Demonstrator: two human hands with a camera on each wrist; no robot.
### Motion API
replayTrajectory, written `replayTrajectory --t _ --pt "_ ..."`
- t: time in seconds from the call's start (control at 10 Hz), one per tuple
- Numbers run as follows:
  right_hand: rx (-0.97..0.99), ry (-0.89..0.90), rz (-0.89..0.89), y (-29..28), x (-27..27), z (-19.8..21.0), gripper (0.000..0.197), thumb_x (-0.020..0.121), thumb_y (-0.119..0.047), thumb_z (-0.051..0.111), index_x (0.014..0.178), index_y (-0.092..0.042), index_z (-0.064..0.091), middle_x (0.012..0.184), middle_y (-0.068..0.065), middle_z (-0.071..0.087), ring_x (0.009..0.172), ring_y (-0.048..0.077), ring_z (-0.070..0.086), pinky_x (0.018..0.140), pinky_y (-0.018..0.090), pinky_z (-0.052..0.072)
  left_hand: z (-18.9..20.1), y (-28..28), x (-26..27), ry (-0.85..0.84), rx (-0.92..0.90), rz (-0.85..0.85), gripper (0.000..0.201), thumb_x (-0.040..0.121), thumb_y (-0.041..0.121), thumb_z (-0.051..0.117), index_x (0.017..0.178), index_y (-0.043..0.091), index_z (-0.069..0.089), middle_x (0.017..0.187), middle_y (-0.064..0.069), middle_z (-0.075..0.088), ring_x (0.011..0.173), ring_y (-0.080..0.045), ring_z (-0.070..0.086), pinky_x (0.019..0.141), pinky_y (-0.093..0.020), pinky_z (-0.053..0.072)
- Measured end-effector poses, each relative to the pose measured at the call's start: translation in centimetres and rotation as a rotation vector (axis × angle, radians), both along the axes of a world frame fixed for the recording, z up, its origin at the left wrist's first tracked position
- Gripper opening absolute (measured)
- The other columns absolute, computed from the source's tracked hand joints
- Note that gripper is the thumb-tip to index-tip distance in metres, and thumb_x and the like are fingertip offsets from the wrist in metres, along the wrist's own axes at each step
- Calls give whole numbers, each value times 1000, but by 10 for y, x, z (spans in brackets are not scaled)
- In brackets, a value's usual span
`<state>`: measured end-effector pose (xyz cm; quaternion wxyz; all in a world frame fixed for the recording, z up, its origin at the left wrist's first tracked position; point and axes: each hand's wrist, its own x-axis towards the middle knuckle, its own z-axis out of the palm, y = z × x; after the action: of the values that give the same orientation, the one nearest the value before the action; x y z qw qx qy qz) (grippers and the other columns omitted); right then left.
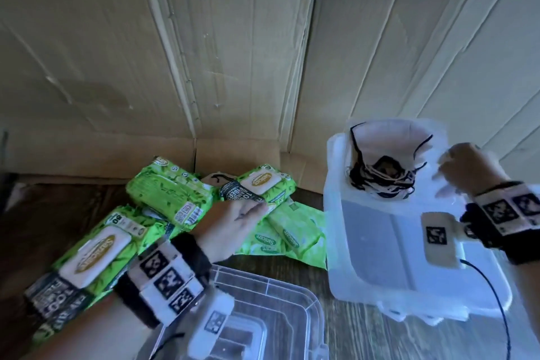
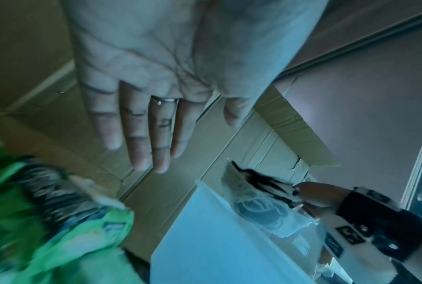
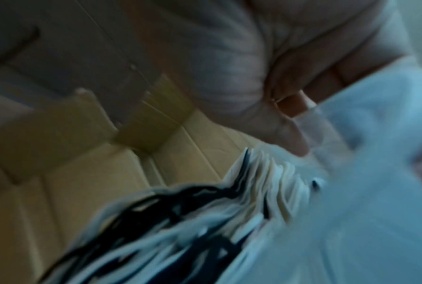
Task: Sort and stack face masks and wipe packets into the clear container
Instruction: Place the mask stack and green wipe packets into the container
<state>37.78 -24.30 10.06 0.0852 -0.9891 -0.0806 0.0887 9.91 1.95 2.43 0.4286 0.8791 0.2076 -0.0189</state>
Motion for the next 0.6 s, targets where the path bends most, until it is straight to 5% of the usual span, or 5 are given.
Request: replayTrajectory --t 0.1,0.2,0.3,0.4,0.6 --pt "236 -46 59 17 -27 17 17 81 1 56 96 8 62 95 23 60 75 20 65 63 6 40 59 -20 23 -49 -77 61 52 92 61 26 115 25 56 100 -8 59 97 -25 61 77 -25 40" --pt "373 -33 149 47 -67 20 19 72 -7 58 90 -9 64 96 18 67 77 30 65 57 34 49 67 -14 35 -67 -362 98 61 93 60 30 143 26 31 126 -6 55 108 -24 54 83 -33 45" --pt "474 25 232 88 -103 16 22 76 -3 53 96 -8 61 89 21 67 81 34 63 72 34 49 71 1 31 -79 -588 124 70 70 75 47 129 37 40 131 1 51 111 -30 57 73 -36 54" --pt "619 107 259 124 -120 6 17 82 -4 52 98 -5 59 92 23 67 66 35 65 69 41 54 61 31 21 -47 -704 189 43 78 59 55 108 29 55 112 -7 64 99 -33 65 70 -35 56" --pt "930 514 -69 186 -113 -42 18 94 -12 42 98 0 55 80 16 61 41 20 58 44 25 49 32 104 2 -197 -681 465 50 90 44 53 131 17 47 113 -14 65 66 -20 70 49 -29 55"
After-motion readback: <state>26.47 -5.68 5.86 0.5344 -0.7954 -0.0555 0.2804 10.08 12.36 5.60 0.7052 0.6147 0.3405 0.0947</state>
